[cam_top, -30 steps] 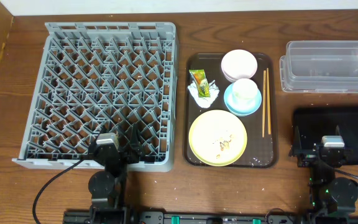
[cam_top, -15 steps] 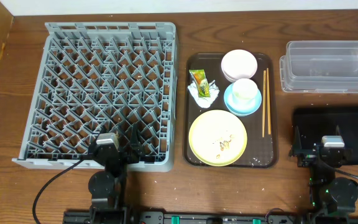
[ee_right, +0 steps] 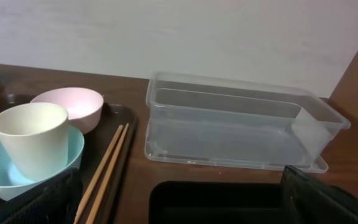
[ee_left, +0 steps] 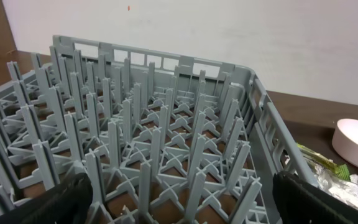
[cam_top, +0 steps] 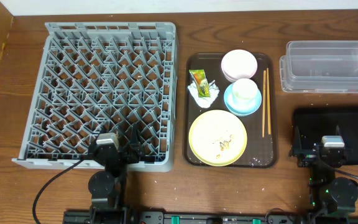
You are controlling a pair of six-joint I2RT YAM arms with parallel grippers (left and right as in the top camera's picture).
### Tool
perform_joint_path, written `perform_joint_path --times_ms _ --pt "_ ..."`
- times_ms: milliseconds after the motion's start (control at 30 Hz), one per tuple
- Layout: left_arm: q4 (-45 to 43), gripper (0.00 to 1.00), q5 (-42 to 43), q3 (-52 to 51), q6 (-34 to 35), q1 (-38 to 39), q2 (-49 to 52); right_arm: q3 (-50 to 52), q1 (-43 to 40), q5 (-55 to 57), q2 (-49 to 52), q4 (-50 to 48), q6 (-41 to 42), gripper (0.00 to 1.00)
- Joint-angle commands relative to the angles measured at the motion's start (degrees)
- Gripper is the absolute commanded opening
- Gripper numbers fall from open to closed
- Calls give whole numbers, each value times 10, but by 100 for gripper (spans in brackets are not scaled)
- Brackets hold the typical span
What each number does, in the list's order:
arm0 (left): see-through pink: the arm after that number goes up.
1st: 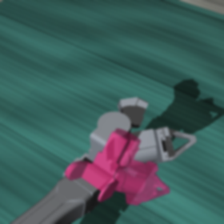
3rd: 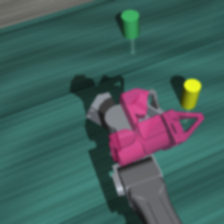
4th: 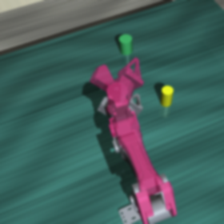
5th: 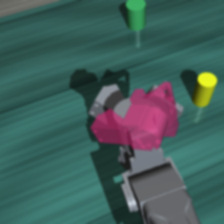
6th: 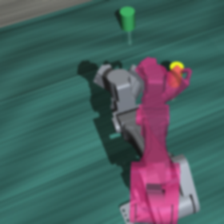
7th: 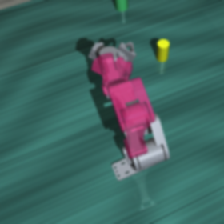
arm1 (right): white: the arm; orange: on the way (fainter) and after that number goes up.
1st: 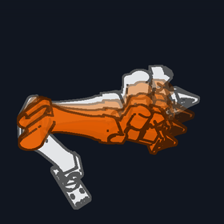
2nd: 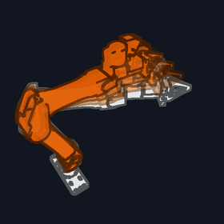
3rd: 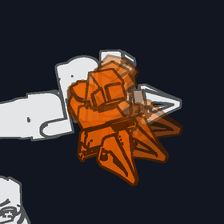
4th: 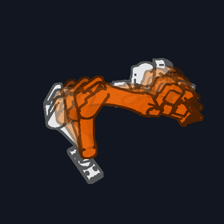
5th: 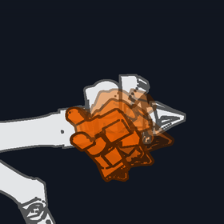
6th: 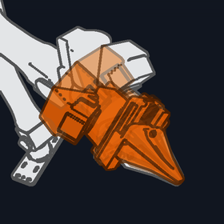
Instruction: Sort waste into correct bins and load items into the dishwasher
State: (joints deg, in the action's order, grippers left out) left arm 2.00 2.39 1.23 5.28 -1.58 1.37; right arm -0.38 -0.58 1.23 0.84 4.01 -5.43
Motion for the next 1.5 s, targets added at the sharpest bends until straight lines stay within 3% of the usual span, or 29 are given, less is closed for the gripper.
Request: perform_joint_path --times_ms 0,433,500,633,833,967,1067,1267,1467 --pt "22 94 -18 -10 -8 3 1 1 -5 -2 -1 3 7 99" --pt "17 94 2 -10 10 3 1 1 -5 -2 -1 3 7 99" --pt "10 94 89 -10 80 3 1 1 -5 -2 -1 3 7 99" --pt "1 93 329 -10 286 3 1 1 -5 -2 -1 3 7 99" --pt "-79 93 362 -10 459 3 1 1 -5 -2 -1 3 7 99" --pt "-264 93 394 -9 461 3 1 1 -5 -2 -1 3 7 99" --pt "-324 94 394 7 452 3 1 1 -5 -2 -1 3 7 99" --pt "-245 93 394 50 380 3 8 1 -5 -2 -1 3 7 99" --pt "-23 94 361 171 200 3 83 1 -5 -2 -1 3 7 99"
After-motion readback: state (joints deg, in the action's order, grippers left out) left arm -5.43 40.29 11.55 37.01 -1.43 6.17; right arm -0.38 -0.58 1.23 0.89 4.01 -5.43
